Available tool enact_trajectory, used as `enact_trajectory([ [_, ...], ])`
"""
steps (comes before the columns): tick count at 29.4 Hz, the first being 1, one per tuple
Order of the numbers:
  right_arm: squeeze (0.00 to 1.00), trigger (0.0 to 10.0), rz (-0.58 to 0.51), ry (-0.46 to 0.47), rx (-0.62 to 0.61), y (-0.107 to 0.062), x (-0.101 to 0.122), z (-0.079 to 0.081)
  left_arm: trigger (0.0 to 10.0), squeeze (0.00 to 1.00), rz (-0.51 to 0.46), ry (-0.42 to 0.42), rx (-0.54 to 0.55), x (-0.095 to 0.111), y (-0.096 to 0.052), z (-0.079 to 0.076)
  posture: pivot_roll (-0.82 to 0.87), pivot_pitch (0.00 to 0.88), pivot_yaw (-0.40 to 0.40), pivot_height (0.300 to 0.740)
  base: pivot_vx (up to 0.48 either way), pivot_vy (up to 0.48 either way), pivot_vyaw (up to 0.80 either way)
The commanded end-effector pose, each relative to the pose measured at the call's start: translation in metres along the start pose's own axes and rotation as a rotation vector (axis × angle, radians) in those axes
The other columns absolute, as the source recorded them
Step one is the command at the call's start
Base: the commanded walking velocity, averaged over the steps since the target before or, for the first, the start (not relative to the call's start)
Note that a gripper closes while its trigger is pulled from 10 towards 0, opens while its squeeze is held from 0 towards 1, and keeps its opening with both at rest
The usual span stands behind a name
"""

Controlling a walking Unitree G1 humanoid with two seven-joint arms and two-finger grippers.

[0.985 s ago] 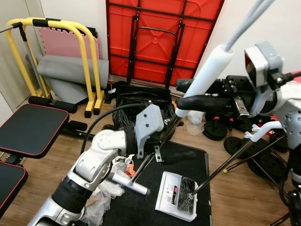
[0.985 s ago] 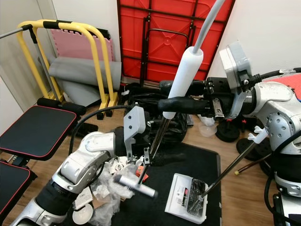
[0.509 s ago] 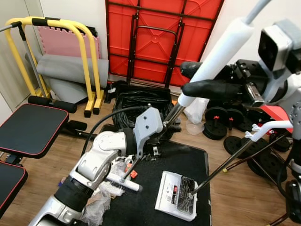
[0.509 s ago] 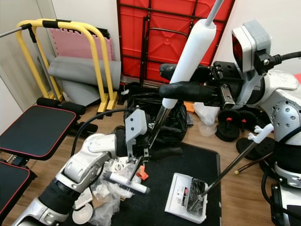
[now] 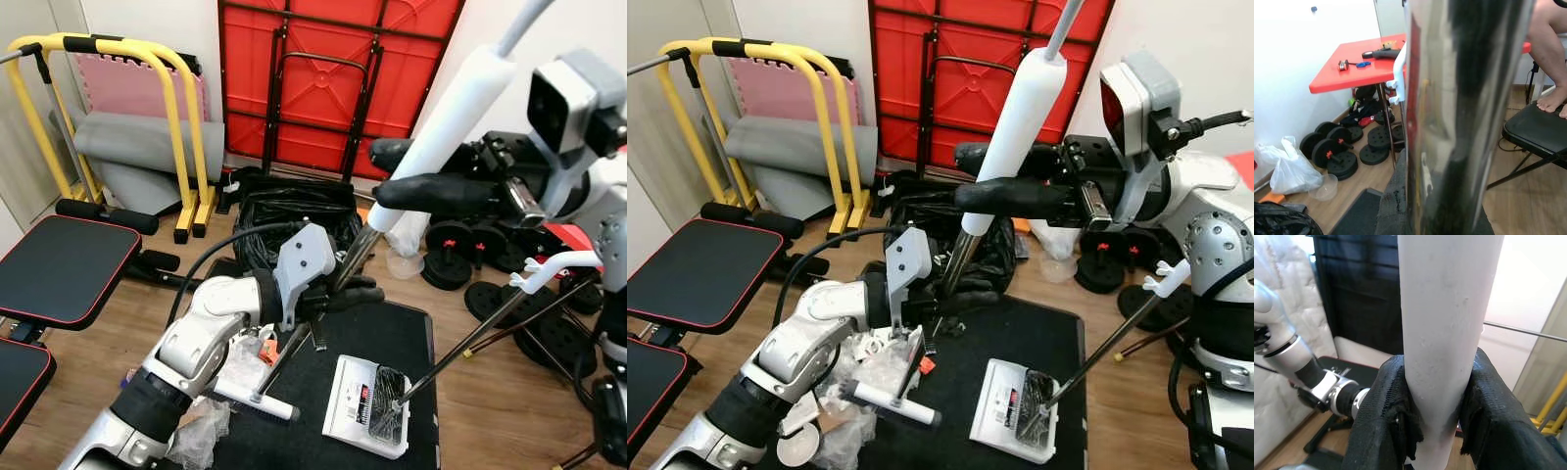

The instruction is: Sweep floor

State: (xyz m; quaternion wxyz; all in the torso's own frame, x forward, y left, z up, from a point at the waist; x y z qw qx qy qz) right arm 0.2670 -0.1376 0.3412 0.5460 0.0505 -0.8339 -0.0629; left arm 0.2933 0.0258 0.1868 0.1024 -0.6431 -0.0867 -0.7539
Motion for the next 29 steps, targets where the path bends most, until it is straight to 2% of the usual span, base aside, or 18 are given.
enact_trajectory([
  [1,0.0,0.0,-0.014,-0.085,-0.094,-0.009,0.01,-0.006,0.0,0.0,-0.004,0.009,-0.089,0.0,-0.003,-0.008,-0.19,0.075,-0.149,0.74,0.0,0.0,0.0],
  [2,0.0,1.8,0.004,-0.1,-0.146,-0.009,0.005,-0.01,0.0,0.0,-0.002,0.009,-0.09,0.0,-0.003,-0.008,-0.19,0.075,-0.149,0.74,0.0,0.0,0.0],
  [3,0.0,10.0,0.014,-0.091,-0.168,-0.009,0.002,-0.012,0.0,0.0,-0.001,0.011,-0.087,0.0,-0.003,-0.008,-0.19,0.073,-0.15,0.74,0.0,0.0,0.0],
  [5,0.0,10.0,0.019,-0.082,-0.179,-0.008,0.0,-0.014,0.0,0.0,0.0,0.012,-0.086,0.0,-0.003,-0.007,-0.19,0.073,-0.15,0.74,0.0,0.0,0.0],
  [6,1.0,10.0,0.043,-0.082,-0.195,-0.008,-0.003,-0.015,0.0,0.0,0.002,0.017,-0.077,0.0,-0.002,-0.006,-0.19,0.072,-0.151,0.74,0.0,0.0,0.0],
  [9,1.0,10.0,0.101,-0.099,-0.301,-0.006,-0.011,-0.026,0.0,0.0,0.005,0.024,-0.055,-0.001,-0.002,-0.004,-0.19,0.072,-0.153,0.74,0.0,0.0,0.0],
  [12,1.0,10.0,0.128,-0.109,-0.326,-0.001,-0.016,-0.027,0.0,0.0,0.021,0.035,-0.013,-0.003,-0.001,0.001,-0.18,0.074,-0.153,0.74,0.0,0.0,0.0],
  [13,0.51,10.0,0.13,-0.107,-0.321,0.002,-0.017,-0.026,0.0,0.0,0.025,0.038,-0.007,-0.004,-0.001,0.002,-0.19,0.076,-0.153,0.74,0.0,0.0,0.0],
  [14,0.51,10.0,0.13,-0.107,-0.321,0.002,-0.017,-0.026,0.0,0.0,0.025,0.038,-0.007,-0.004,-0.001,0.002,-0.19,0.076,-0.153,0.74,0.0,0.0,0.0],
  [15,0.0,10.0,0.122,-0.092,-0.311,0.007,-0.018,-0.023,0.0,0.0,0.028,0.04,-0.012,-0.005,0.0,0.001,-0.19,0.077,-0.152,0.74,0.0,0.0,0.0],
  [19,0.0,10.0,0.114,-0.08,-0.305,0.009,-0.018,-0.022,0.0,0.0,0.035,0.048,-0.015,-0.006,0.0,0.0,-0.19,0.079,-0.153,0.74,0.0,0.0,0.0],
  [22,0.0,10.0,0.094,-0.038,-0.327,0.017,-0.024,-0.023,0.0,0.0,0.061,0.075,-0.013,-0.01,0.001,0.0,-0.19,0.08,-0.153,0.74,0.0,0.0,0.0],
  [25,0.0,10.0,0.086,0.01,-0.35,0.034,-0.036,-0.024,0.0,0.0,0.059,0.074,-0.02,-0.011,0.004,-0.003,-0.19,0.083,-0.155,0.74,0.0,0.0,0.0],
  [29,0.0,10.0,0.082,0.014,-0.358,0.037,-0.037,-0.024,0.0,0.0,0.053,0.07,-0.024,-0.01,0.005,-0.003,-0.19,0.084,-0.155,0.74,0.0,0.0,0.0],
])
Point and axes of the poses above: a point about 5 cm out from each wrist's last joint towards the gripper, its own y axis pointing out of the wrist towards the gripper, its own x axis along the axis of the wrist's last joint, z = x × y, the point moved 3 cm from there along y, pointing out of the wrist towards the gripper, and after that the axes turned 9 degrees about -y, right-handed, at the moved point
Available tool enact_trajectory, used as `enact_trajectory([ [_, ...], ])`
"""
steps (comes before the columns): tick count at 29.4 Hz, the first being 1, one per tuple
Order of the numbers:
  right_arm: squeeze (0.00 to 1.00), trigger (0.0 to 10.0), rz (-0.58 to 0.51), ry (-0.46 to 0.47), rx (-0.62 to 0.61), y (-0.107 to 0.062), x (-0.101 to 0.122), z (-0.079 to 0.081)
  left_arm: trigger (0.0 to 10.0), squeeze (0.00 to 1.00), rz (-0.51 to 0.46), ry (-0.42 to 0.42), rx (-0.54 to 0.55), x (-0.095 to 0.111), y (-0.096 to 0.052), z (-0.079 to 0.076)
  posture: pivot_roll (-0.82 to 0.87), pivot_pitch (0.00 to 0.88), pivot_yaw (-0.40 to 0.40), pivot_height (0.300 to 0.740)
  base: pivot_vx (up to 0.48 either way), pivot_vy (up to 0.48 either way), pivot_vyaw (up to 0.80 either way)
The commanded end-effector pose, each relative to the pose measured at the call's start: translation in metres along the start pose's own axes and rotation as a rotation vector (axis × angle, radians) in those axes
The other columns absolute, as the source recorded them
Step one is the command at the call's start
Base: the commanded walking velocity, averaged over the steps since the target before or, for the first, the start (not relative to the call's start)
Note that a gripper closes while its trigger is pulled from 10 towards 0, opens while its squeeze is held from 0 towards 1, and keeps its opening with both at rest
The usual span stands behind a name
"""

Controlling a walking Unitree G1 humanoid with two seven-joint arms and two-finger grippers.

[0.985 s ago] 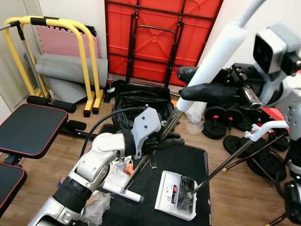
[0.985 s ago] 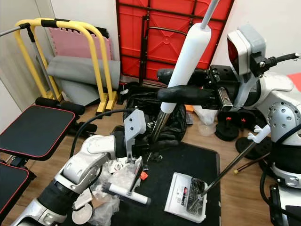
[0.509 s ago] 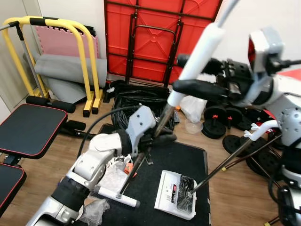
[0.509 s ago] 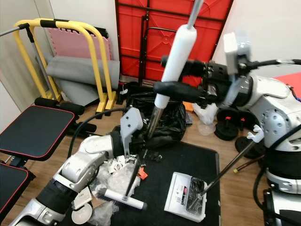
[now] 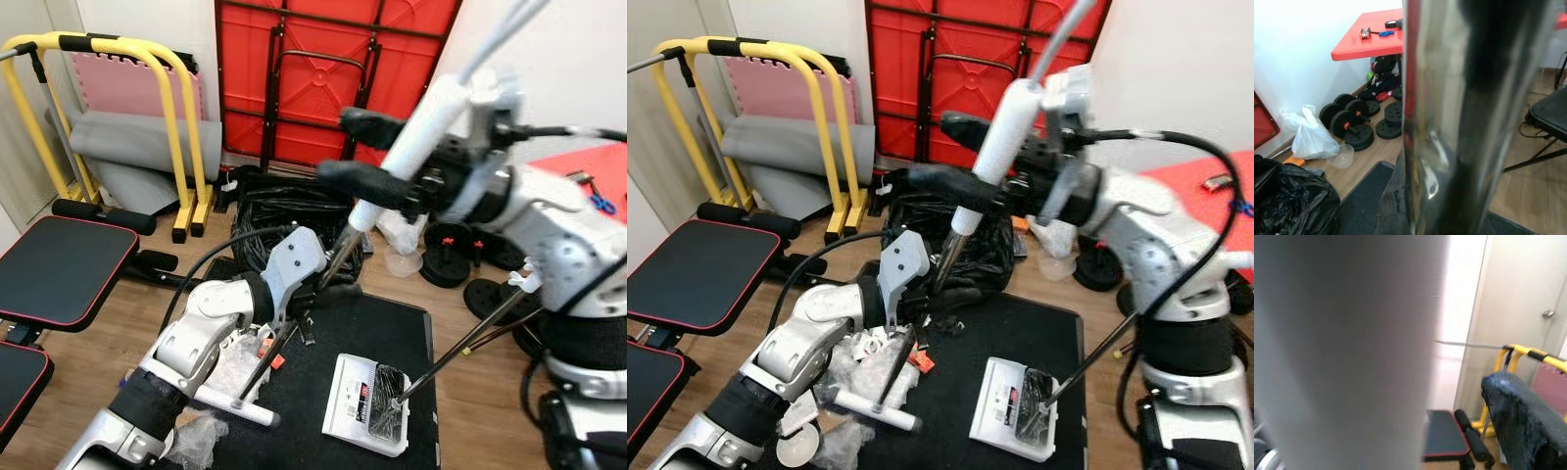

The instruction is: Sweep floor

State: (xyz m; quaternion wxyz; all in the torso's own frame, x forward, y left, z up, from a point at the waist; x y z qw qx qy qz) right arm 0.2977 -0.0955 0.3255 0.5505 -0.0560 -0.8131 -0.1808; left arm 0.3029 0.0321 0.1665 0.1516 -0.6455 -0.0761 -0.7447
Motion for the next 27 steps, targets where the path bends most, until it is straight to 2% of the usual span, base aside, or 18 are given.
enact_trajectory([
  [1,0.0,10.0,0.03,0.012,-0.048,0.0001,-0.0039,-0.0044,0.0,0.0,-0.039,0.077,-0.069,0.0119,0.0071,-0.0114,-0.2,0.085,-0.157,0.74,0.0,0.0,0.0],
  [4,0.0,10.0,0.016,0.046,-0.065,-0.0003,-0.0025,-0.0064,0.0,0.0,-0.039,0.077,-0.072,0.0114,0.0074,-0.0119,-0.2,0.085,-0.157,0.74,0.0,0.0,0.0],
  [5,0.0,9.3,0.016,0.052,-0.068,-0.0004,-0.0023,-0.0066,0.0,0.0,-0.039,0.076,-0.072,0.0113,0.0076,-0.0121,-0.2,0.087,-0.159,0.74,0.0,0.0,0.0],
  [7,0.0,9.3,0.016,0.054,-0.069,-0.0005,-0.0022,-0.0066,0.0,0.0,-0.039,0.076,-0.072,0.0112,0.0077,-0.0123,-0.2,0.087,-0.159,0.74,0.0,0.0,0.0],
  [8,0.0,0.0,0.02,0.054,-0.064,-0.0006,-0.0021,-0.0054,0.0,0.0,-0.038,0.076,-0.072,0.0109,0.0079,-0.0123,-0.2,0.086,-0.158,0.74,0.0,0.0,0.0],
  [19,0.0,0.0,0.027,0.049,-0.044,-0.0011,0.0001,0.0029,0.0,0.0,-0.033,0.074,-0.075,0.0094,0.0076,-0.012,-0.2,0.088,-0.15,0.74,0.0,0.0,0.0],
  [27,0.0,0.0,0.041,0.048,-0.053,-0.0022,-0.0014,0.0031,0.0,0.0,-0.03,0.073,-0.072,0.009,0.0071,-0.0105,-0.2,0.09,-0.148,0.74,0.0,0.0,0.0],
])
Point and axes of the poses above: a point about 5 cm out from each wrist's last joint towards the gripper, its own y axis pointing out of the wrist towards the gripper, its own x axis along the axis of the wrist's last joint, z = x × y, the point moved 3 cm from there along y, pointing out of the wrist towards the gripper, and after that the axes turned 9 degrees about -y, right-handed, at the moved point
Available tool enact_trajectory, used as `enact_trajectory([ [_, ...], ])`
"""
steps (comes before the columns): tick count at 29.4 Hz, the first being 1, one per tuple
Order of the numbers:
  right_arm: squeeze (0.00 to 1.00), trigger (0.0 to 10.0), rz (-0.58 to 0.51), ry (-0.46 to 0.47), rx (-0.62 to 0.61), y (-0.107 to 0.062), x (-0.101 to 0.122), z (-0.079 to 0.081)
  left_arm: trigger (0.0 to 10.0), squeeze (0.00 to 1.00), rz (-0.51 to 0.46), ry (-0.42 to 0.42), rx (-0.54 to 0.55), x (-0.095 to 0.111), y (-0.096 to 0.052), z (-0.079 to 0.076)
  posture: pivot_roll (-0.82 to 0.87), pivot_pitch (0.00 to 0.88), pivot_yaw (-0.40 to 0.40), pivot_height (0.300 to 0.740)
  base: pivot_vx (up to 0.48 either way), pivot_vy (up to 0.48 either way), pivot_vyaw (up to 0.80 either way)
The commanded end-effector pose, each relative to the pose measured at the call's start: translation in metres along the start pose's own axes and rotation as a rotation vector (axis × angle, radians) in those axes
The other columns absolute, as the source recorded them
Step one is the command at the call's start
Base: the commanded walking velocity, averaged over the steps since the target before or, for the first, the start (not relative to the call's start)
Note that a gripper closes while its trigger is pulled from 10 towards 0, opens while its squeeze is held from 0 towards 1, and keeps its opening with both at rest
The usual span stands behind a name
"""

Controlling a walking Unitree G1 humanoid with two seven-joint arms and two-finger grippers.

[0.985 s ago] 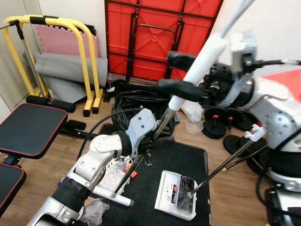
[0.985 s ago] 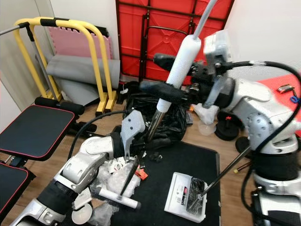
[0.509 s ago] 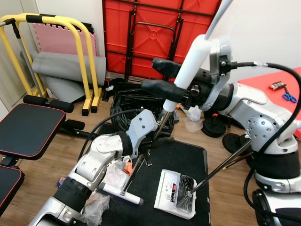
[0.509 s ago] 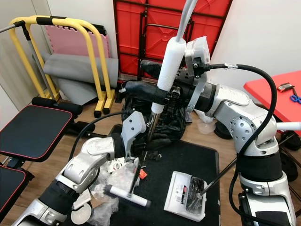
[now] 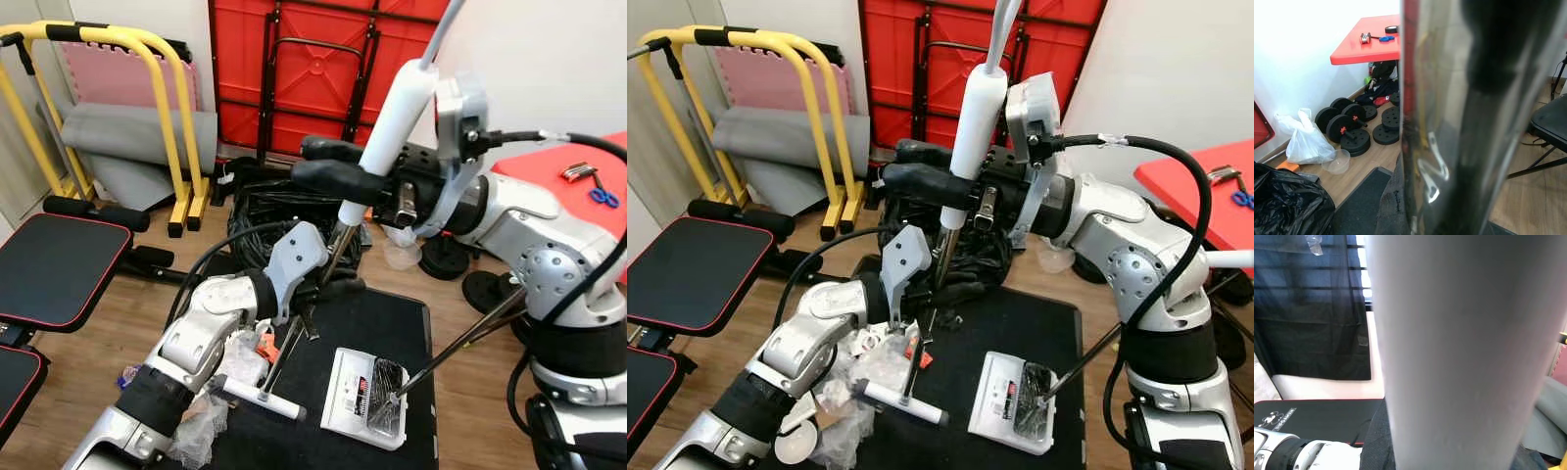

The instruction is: Sweep floor

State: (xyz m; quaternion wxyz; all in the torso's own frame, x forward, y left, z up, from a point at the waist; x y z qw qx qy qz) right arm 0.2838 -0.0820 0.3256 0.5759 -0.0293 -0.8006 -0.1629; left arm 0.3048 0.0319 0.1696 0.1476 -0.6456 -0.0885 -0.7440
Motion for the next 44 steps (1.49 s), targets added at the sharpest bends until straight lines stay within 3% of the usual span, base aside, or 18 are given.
enact_trajectory([
  [1,0.0,0.0,0.051,-0.014,-0.111,-0.012,-0.004,-0.014,0.0,0.0,-0.009,0.077,-0.086,0.006,0.006,-0.013,-0.2,0.09,-0.148,0.74,0.0,0.0,0.0],
  [8,0.0,0.0,0.058,-0.014,-0.118,-0.012,-0.006,-0.014,0.0,0.0,-0.009,0.077,-0.086,0.006,0.006,-0.013,-0.2,0.09,-0.147,0.74,0.0,0.0,0.0],
  [9,0.0,0.0,0.062,-0.017,-0.127,-0.013,-0.007,-0.014,1.3,0.0,-0.005,0.075,-0.075,0.005,0.006,-0.011,-0.2,0.091,-0.149,0.74,0.0,0.0,0.0],
  [10,0.0,0.0,0.062,-0.017,-0.127,-0.013,-0.007,-0.014,1.3,0.0,-0.005,0.075,-0.075,0.005,0.006,-0.011,-0.2,0.091,-0.149,0.74,0.0,0.0,0.0],
  [11,0.0,0.0,0.065,-0.02,-0.137,-0.013,-0.007,-0.015,10.0,0.06,-0.006,0.059,-0.064,0.005,0.006,-0.009,-0.2,0.092,-0.149,0.74,0.0,0.0,0.0],
  [12,0.0,0.0,0.067,-0.024,-0.146,-0.013,-0.008,-0.016,10.0,0.67,-0.008,0.044,-0.055,0.005,0.005,-0.008,-0.2,0.092,-0.149,0.74,0.0,0.0,0.0],
  [13,0.0,0.0,0.067,-0.024,-0.146,-0.013,-0.008,-0.016,10.0,0.67,-0.008,0.044,-0.055,0.005,0.005,-0.008,-0.2,0.092,-0.149,0.74,0.0,0.0,0.0],
  [14,0.0,0.0,0.069,-0.027,-0.154,-0.013,-0.008,-0.017,10.0,1.0,-0.011,0.026,-0.057,0.006,0.005,-0.007,-0.2,0.092,-0.15,0.74,0.0,0.0,0.0],
  [22,0.0,0.0,0.081,-0.035,-0.164,-0.014,-0.012,-0.018,10.0,1.0,-0.007,0.036,-0.043,0.006,0.004,-0.005,-0.2,0.087,-0.155,0.74,0.0,0.0,0.0],
  [35,0.0,0.0,0.118,-0.083,-0.231,-0.017,-0.017,-0.027,10.0,1.0,0.037,0.028,-0.038,0.004,-0.015,0.007,-0.19,0.082,-0.158,0.74,0.0,0.0,0.0],
  [36,0.0,0.0,0.077,-0.098,-0.355,-0.019,-0.021,-0.04,10.0,1.0,0.09,0.031,0.052,0.001,-0.042,0.029,-0.18,0.081,-0.161,0.74,0.0,0.0,0.0],
  [37,0.0,0.0,0.067,-0.1,-0.395,-0.021,-0.024,-0.044,10.0,1.0,0.105,0.035,0.091,0.001,-0.052,0.037,-0.18,0.08,-0.163,0.74,0.0,0.0,0.0],
  [44,0.0,0.0,0.093,-0.103,-0.453,-0.025,-0.037,-0.048,10.0,1.0,0.113,0.02,0.17,-0.006,-0.066,0.04,-0.18,0.085,-0.171,0.74,0.0,0.0,0.0],
])
Point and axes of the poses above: a point about 5 cm out from each wrist's last joint towards the gripper, its own y axis pointing out of the wrist towards the gripper, its own x axis along the axis of the wrist's last joint, z = x × y, the point moved 3 cm from there along y, pointing out of the wrist towards the gripper, and after that the axes turned 9 degrees about -y, right-handed, at the moved point
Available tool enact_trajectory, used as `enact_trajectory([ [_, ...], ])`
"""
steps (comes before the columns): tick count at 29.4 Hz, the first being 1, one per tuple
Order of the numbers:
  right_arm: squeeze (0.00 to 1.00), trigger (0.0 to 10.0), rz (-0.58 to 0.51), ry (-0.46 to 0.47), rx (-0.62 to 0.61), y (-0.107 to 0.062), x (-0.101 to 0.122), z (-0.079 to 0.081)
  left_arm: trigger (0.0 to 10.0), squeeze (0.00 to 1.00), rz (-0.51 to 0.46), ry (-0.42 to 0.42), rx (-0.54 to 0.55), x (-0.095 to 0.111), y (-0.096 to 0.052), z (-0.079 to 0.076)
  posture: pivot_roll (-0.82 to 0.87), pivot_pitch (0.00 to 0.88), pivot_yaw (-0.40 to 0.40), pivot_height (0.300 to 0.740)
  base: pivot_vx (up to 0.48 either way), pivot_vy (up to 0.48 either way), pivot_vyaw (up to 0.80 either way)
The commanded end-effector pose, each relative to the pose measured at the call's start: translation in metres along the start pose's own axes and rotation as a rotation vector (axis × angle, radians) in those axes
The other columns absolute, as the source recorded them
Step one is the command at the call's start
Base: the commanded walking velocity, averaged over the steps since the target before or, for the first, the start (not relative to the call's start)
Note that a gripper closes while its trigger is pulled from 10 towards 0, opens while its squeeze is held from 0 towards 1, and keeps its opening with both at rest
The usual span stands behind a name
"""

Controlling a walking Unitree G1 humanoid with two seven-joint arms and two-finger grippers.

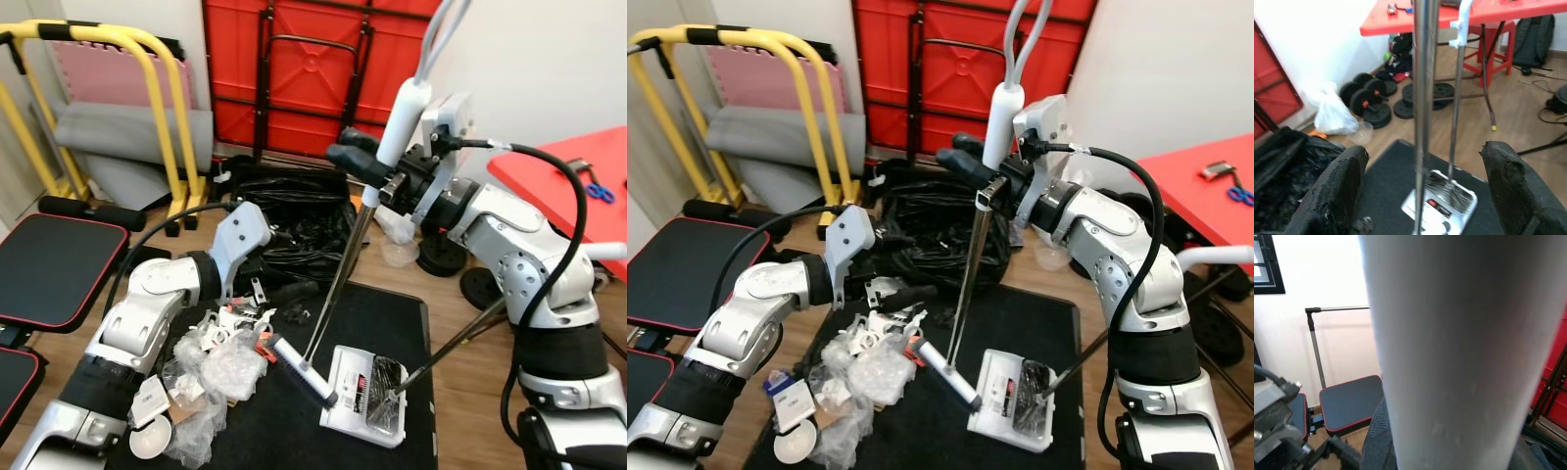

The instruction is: Sweep floor

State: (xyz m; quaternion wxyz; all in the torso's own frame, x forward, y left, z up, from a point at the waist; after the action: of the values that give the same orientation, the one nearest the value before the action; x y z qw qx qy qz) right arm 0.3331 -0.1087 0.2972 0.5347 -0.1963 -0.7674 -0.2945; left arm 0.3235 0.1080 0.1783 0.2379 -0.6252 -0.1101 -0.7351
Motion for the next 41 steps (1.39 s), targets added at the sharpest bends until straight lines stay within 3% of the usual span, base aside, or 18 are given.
enact_trajectory([
  [1,0.0,0.0,-0.016,-0.023,-0.035,-0.004,0.002,-0.005,10.0,1.0,0.008,-0.009,0.013,-0.004,0.0,-0.003,-0.18,0.085,-0.171,0.74,0.0,0.0,0.0],
  [5,0.0,0.0,0.016,-0.045,-0.097,-0.003,-0.009,-0.01,10.0,1.0,-0.013,-0.002,0.153,-0.007,0.0,0.006,-0.19,0.089,-0.174,0.74,0.0,0.0,0.0],
  [6,0.0,2.0,0.029,-0.059,-0.12,-0.003,-0.013,-0.01,10.0,0.0,-0.036,-0.021,0.212,-0.006,0.001,0.01,-0.19,0.091,-0.173,0.74,0.0,0.0,0.0],
  [7,0.0,2.0,0.029,-0.059,-0.12,-0.003,-0.013,-0.01,10.0,0.0,-0.036,-0.021,0.212,-0.006,0.001,0.01,-0.19,0.091,-0.173,0.74,0.0,0.0,0.0],
  [8,0.0,10.0,0.045,-0.068,-0.14,-0.003,-0.017,-0.011,10.0,0.0,-0.057,-0.063,0.271,-0.007,0.001,0.014,-0.19,0.091,-0.173,0.74,0.0,0.0,0.0],
  [10,0.0,10.0,0.065,-0.071,-0.176,-0.002,-0.025,-0.011,10.0,0.0,-0.106,-0.155,0.357,-0.01,0.001,0.013,-0.19,0.093,-0.173,0.74,0.0,0.0,0.0],
  [12,0.0,10.0,0.071,-0.065,-0.189,-0.003,-0.028,-0.01,10.0,0.0,-0.123,-0.194,0.387,-0.013,0.001,0.009,-0.19,0.093,-0.173,0.74,0.0,0.0,0.0],
  [21,0.0,10.0,0.071,-0.065,-0.189,-0.003,-0.028,-0.01,10.0,0.0,-0.123,-0.194,0.387,-0.013,0.001,0.009,-0.19,0.093,-0.173,0.74,0.0,0.0,0.0],
  [26,0.0,10.0,0.063,-0.051,-0.205,-0.007,-0.031,0.001,10.0,0.0,-0.155,-0.301,0.442,-0.021,0.01,-0.016,-0.18,0.088,-0.167,0.74,0.0,0.0,0.0],
  [30,0.0,10.0,0.062,-0.027,-0.236,-0.015,-0.037,0.008,10.0,0.0,-0.146,-0.273,0.552,-0.028,0.009,-0.019,-0.17,0.082,-0.163,0.74,0.0,0.0,0.0],
  [35,0.0,10.0,0.074,-0.026,-0.264,-0.023,-0.042,0.007,10.0,0.0,-0.138,-0.268,0.57,-0.029,0.008,-0.022,-0.17,0.079,-0.161,0.74,0.0,0.0,0.0],
  [41,0.0,10.0,0.034,-0.024,-0.299,-0.024,-0.032,0.002,10.0,0.0,-0.134,-0.282,0.597,-0.026,0.012,-0.018,-0.17,0.072,-0.16,0.74,0.0,0.0,0.0],
])
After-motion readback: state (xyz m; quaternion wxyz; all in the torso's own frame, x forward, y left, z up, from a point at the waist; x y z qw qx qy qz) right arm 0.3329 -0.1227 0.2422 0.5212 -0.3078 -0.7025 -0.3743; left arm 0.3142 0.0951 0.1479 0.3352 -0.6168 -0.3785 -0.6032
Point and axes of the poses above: a point about 5 cm out from each wrist's last joint towards the gripper, its own y axis pointing out of the wrist towards the gripper, its own x axis along the axis of the wrist's last joint, z = x × y, the point moved 3 cm from there along y, pointing out of the wrist towards the gripper, and after that the axes turned 9 degrees about -y, right-handed, at the moved point
